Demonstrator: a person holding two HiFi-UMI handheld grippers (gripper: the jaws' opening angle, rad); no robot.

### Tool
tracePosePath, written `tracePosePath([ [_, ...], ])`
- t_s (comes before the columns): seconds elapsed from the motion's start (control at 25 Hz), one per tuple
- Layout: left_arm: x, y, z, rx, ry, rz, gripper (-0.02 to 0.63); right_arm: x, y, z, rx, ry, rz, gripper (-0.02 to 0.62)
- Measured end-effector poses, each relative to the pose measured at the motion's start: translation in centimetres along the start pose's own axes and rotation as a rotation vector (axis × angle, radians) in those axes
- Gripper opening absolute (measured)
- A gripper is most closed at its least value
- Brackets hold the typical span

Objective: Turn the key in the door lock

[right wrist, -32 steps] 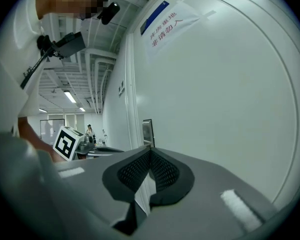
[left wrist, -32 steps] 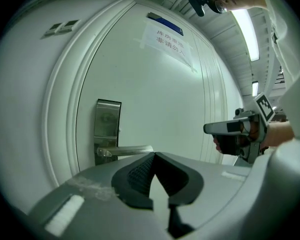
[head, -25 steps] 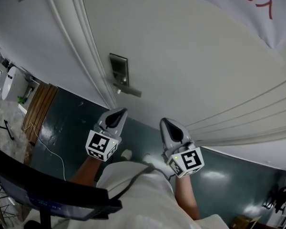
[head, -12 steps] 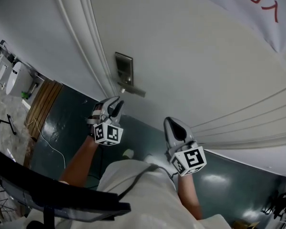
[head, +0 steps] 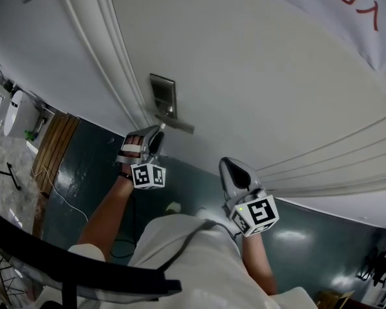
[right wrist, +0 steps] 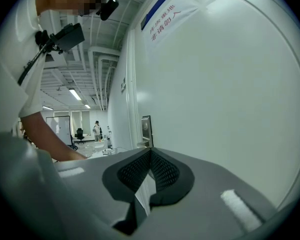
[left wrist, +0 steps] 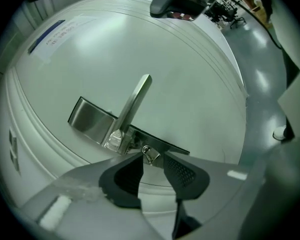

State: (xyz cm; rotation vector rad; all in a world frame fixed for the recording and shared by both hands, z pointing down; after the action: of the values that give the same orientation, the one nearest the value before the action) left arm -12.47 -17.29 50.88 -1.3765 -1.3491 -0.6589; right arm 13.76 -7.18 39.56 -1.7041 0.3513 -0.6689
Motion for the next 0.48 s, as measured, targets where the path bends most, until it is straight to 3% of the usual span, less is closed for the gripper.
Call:
tracePosePath([
  [0.28, 0.4, -0.4, -1.8, 0.021, -0.021, -0.155, 0.133, -0.2, -0.2, -0.5, -0.006, -0.027, -0.005, 0.009],
  [0.48, 0.2, -0.7, -2.3, 0.044, -0.028, -0.189, 0.133, -0.4, -0.5, -0.6, -0.006, -0.048, -0.014, 0.008],
])
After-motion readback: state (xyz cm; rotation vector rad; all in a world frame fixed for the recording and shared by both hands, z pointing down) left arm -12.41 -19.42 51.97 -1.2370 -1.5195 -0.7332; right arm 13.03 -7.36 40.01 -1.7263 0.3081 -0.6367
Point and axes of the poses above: the fingertips, and each gripper's own axes: z backward along the fingers, x to its right, y out of its top, the point moved 10 cm from there along z, backward along the fingers, and after that the axes turned 7 degrees about -z, right-handed, at the moved point
